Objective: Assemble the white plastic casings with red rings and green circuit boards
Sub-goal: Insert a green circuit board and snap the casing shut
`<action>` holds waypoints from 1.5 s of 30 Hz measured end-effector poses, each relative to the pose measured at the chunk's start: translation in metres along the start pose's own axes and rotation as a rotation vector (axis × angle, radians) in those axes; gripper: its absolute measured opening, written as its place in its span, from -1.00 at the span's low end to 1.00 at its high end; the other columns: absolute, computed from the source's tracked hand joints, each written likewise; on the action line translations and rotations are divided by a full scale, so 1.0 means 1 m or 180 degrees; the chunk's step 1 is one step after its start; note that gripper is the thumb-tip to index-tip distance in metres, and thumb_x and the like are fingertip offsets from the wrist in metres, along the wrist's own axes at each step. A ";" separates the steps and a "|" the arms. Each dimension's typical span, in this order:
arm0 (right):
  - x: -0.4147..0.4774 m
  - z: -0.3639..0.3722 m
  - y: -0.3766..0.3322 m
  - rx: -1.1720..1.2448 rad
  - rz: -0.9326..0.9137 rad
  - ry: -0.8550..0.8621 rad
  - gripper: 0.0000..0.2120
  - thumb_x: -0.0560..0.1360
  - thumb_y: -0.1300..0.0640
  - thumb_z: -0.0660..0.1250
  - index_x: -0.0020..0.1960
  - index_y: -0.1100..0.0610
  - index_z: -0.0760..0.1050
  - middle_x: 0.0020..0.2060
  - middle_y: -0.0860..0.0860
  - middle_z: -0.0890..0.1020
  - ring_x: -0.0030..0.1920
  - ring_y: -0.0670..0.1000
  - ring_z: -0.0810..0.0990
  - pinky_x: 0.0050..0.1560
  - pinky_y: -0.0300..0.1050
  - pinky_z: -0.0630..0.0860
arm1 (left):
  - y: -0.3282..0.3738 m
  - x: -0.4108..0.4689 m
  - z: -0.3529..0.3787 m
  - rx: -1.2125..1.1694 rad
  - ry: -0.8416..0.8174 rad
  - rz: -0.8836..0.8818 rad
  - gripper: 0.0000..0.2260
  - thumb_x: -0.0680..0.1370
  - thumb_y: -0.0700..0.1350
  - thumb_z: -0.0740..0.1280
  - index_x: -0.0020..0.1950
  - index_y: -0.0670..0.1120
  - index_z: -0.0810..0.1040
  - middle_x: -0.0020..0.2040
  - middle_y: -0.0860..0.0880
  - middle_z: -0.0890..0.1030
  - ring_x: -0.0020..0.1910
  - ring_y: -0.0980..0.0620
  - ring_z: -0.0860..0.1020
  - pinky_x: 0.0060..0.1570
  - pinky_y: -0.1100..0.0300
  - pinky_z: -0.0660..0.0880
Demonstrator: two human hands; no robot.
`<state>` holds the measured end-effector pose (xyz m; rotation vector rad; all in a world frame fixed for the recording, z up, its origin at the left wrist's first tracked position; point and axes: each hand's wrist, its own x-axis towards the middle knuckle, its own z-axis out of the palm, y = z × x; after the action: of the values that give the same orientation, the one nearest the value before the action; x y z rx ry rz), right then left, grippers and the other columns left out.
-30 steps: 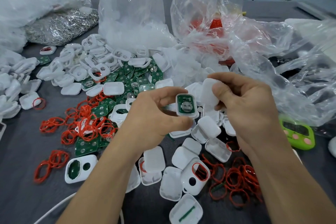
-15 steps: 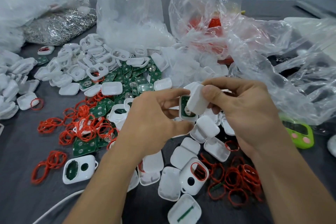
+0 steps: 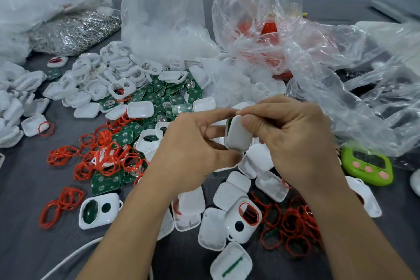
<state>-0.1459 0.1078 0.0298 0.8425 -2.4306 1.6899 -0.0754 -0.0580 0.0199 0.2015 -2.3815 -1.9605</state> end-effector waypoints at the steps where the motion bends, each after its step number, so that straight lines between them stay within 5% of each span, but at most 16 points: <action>1: 0.000 0.001 0.000 -0.0089 -0.0046 0.0002 -0.86 0.50 0.20 0.52 -0.02 -0.01 0.75 -0.16 -0.18 0.69 -0.10 -0.15 0.68 -0.15 -0.38 0.51 | 0.000 0.000 0.000 0.0011 0.0006 -0.0002 -0.42 0.36 -0.29 0.56 0.26 0.23 0.63 -0.03 0.05 0.76 -0.20 -0.17 0.74 -0.02 -0.10 0.67; 12: -0.002 0.007 0.001 -0.0382 -0.0088 0.0055 -0.84 0.49 0.21 0.54 0.00 -0.02 0.76 -0.11 -0.22 0.70 -0.07 -0.19 0.67 -0.09 -0.38 0.54 | -0.001 -0.001 0.002 -0.0007 0.0030 -0.0081 -0.40 0.32 -0.26 0.53 0.31 0.13 0.61 -0.01 0.04 0.76 -0.15 -0.25 0.73 0.02 -0.25 0.65; 18: -0.005 0.015 0.004 0.0012 0.0423 0.0193 -0.89 0.50 0.11 0.54 -0.02 -0.07 0.75 -0.23 -0.18 0.74 -0.22 -0.11 0.73 -0.17 -0.20 0.65 | 0.000 -0.001 0.001 -0.0006 0.0112 -0.0054 -0.42 0.30 -0.22 0.53 0.29 0.12 0.62 0.01 0.09 0.76 -0.23 -0.11 0.72 0.02 -0.27 0.64; 22: -0.003 0.019 0.004 0.0741 0.0866 0.0207 -0.90 0.45 0.20 0.57 -0.13 0.01 0.73 -0.25 -0.05 0.75 -0.28 0.00 0.73 -0.24 -0.11 0.67 | -0.001 0.000 0.000 -0.0092 0.0129 -0.0062 -0.42 0.28 -0.23 0.53 0.29 0.07 0.63 0.03 0.08 0.76 -0.11 -0.18 0.74 0.06 -0.32 0.62; 26: -0.002 0.022 0.004 0.1202 0.1026 0.0408 -0.92 0.40 0.23 0.60 -0.19 0.09 0.73 -0.30 0.05 0.74 -0.31 0.04 0.72 -0.26 -0.14 0.66 | -0.002 -0.001 0.001 -0.0268 0.0197 -0.0036 -0.47 0.32 -0.16 0.58 0.28 0.05 0.64 -0.01 0.04 0.76 -0.04 -0.06 0.75 0.13 -0.11 0.64; 29: -0.005 0.023 0.005 0.1160 0.0922 0.0530 -0.91 0.38 0.20 0.62 -0.20 0.09 0.73 -0.31 0.05 0.74 -0.30 0.08 0.74 -0.25 -0.11 0.67 | -0.002 0.000 0.002 -0.0595 0.0240 -0.0080 -0.60 0.45 -0.21 0.58 0.26 -0.02 0.66 -0.08 -0.07 0.77 -0.07 -0.07 0.75 -0.03 0.05 0.69; 33: -0.006 0.028 0.006 0.1223 0.1019 0.0480 -0.92 0.39 0.20 0.61 -0.20 0.10 0.72 -0.30 0.07 0.74 -0.28 0.09 0.74 -0.23 -0.09 0.67 | -0.003 0.000 0.000 -0.0644 0.0267 -0.0127 -0.71 0.53 -0.28 0.47 0.22 -0.05 0.68 -0.10 -0.12 0.76 -0.11 -0.16 0.75 -0.06 -0.01 0.70; 38: 0.001 0.020 0.007 0.1904 0.1796 -0.0372 -0.90 0.54 0.27 0.44 -0.11 0.12 0.68 -0.19 0.18 0.74 -0.24 0.12 0.71 -0.26 -0.10 0.65 | -0.006 0.000 -0.002 -0.0638 0.0482 -0.0140 -0.70 0.49 -0.35 0.49 0.13 -0.03 0.72 -0.10 -0.12 0.76 -0.03 -0.31 0.70 0.00 -0.13 0.68; 42: 0.002 0.015 0.007 0.2115 0.1751 -0.0280 -0.94 0.36 0.21 0.50 -0.17 0.15 0.72 -0.18 0.22 0.75 -0.24 0.14 0.75 -0.26 -0.09 0.69 | -0.005 0.001 0.001 -0.0538 0.0460 -0.0162 -0.75 0.56 -0.27 0.45 0.15 0.03 0.71 -0.15 -0.08 0.76 -0.25 -0.05 0.73 -0.16 0.10 0.69; 45: -0.001 0.019 0.008 0.1829 0.1557 -0.0105 -0.87 0.38 0.31 0.53 -0.26 0.10 0.74 -0.24 0.18 0.75 -0.25 0.16 0.76 -0.26 -0.08 0.68 | -0.005 0.001 0.005 -0.0322 0.0560 -0.0169 -0.79 0.63 -0.18 0.37 0.06 0.11 0.74 -0.23 -0.09 0.74 -0.32 -0.03 0.72 -0.21 0.07 0.70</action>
<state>-0.1445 0.0930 0.0148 0.3001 -2.3188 2.6391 -0.0765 -0.0538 0.0144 0.4175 -2.1847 -1.9880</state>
